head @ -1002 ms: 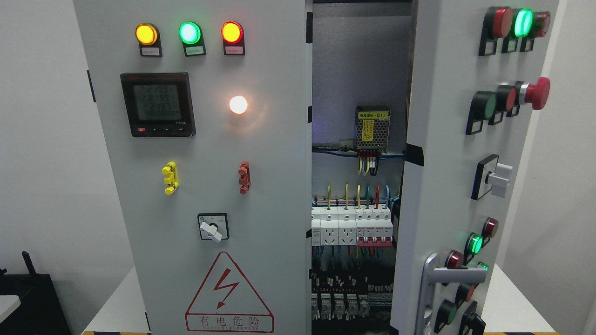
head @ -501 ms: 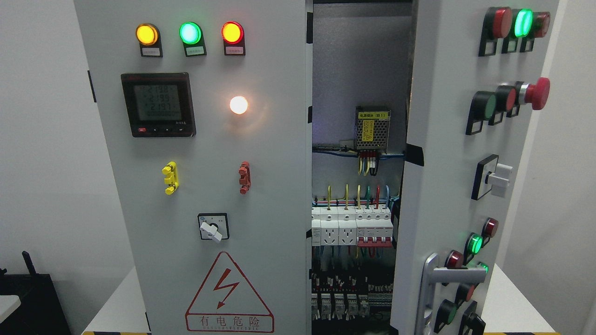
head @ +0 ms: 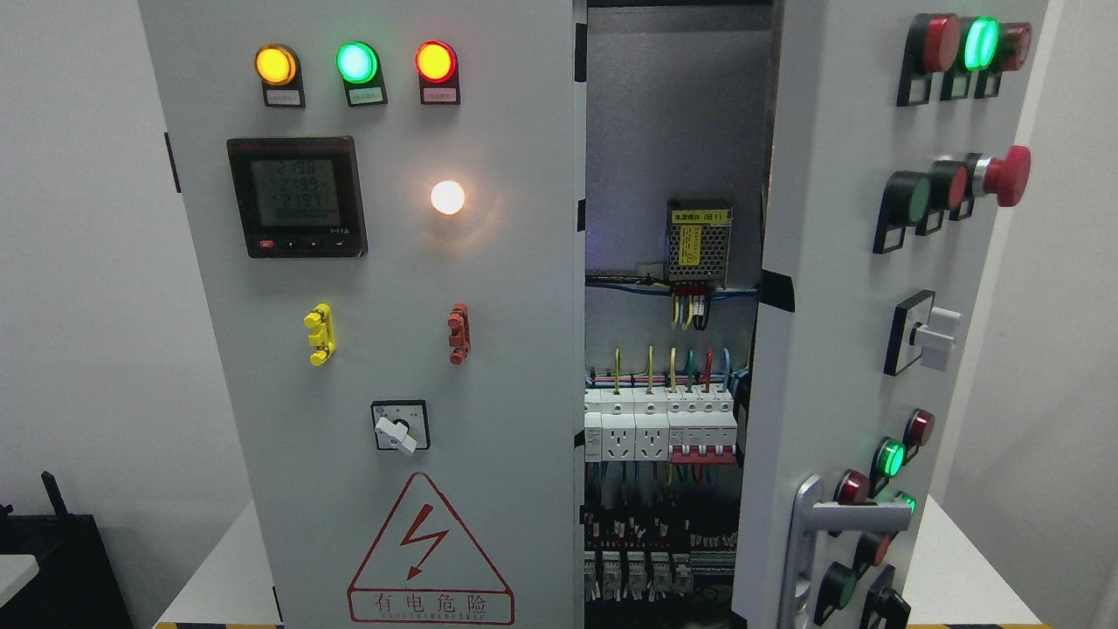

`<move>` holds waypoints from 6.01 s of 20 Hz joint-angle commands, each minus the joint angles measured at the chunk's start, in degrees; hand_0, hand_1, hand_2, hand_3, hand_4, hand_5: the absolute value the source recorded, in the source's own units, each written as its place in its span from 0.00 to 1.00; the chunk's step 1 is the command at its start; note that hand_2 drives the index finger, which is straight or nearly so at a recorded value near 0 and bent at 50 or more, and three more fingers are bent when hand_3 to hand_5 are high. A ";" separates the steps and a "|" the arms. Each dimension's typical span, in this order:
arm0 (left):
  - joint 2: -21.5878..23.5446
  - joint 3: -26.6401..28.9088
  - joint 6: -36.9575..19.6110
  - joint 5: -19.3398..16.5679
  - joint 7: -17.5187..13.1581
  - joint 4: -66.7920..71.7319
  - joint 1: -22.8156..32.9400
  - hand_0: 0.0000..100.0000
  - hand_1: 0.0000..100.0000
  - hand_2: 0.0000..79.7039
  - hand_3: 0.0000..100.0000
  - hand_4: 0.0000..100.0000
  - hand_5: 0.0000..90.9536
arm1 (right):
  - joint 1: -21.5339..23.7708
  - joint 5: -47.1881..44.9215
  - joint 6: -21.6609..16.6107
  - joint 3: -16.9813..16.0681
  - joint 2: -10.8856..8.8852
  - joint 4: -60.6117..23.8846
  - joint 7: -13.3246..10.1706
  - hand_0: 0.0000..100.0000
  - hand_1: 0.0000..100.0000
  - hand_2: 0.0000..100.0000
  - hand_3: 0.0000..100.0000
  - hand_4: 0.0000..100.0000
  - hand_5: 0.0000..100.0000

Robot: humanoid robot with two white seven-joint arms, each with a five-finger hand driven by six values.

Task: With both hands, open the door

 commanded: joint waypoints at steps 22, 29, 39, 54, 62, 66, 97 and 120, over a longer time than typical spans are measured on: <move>47.86 16.21 -13.59 50.82 -5.81 -29.75 -9.52 0.00 0.00 0.00 0.00 0.03 0.00 | 0.00 -0.01 -0.02 0.06 -0.02 0.00 -0.03 0.00 0.00 0.00 0.00 0.00 0.00; 57.54 16.83 -13.50 64.27 -16.18 -31.50 -11.73 0.00 0.00 0.00 0.00 0.03 0.00 | 0.00 0.07 -0.02 0.06 -0.02 0.00 -0.03 0.00 0.00 0.00 0.00 0.00 0.00; 66.60 20.43 -12.53 79.05 -23.74 -31.33 -15.06 0.00 0.00 0.00 0.00 0.03 0.00 | 0.00 -0.01 -0.02 -0.02 -0.02 0.00 -0.03 0.00 0.00 0.00 0.00 0.00 0.00; 65.10 19.90 2.15 82.04 -28.49 -31.42 -28.51 0.00 0.00 0.00 0.00 0.03 0.00 | 0.00 0.07 -0.02 0.06 -0.02 0.00 -0.03 0.00 0.00 0.00 0.00 0.00 0.00; 65.80 -8.98 2.15 82.13 -28.32 -31.33 -56.26 0.00 0.00 0.00 0.00 0.03 0.00 | 0.00 -0.01 -0.02 0.06 -0.02 0.00 -0.03 0.00 0.00 0.00 0.00 0.00 0.00; 65.72 -17.08 2.32 83.88 -28.14 -31.24 -65.23 0.00 0.00 0.00 0.00 0.03 0.00 | 0.00 -0.01 -0.02 -0.02 0.07 0.00 -0.03 0.00 0.00 0.00 0.00 0.00 0.00; 45.69 -66.67 2.94 95.40 -17.34 -24.83 -117.81 0.00 0.00 0.00 0.00 0.03 0.00 | 0.00 0.07 -0.02 0.06 -0.02 0.00 -0.03 0.00 0.00 0.00 0.00 0.00 0.00; 21.60 -59.73 4.78 95.32 -14.69 -15.34 -124.67 0.00 0.00 0.00 0.00 0.03 0.00 | 0.00 -0.02 -0.02 -0.02 -0.02 0.00 -0.03 0.00 0.00 0.00 0.00 0.00 0.00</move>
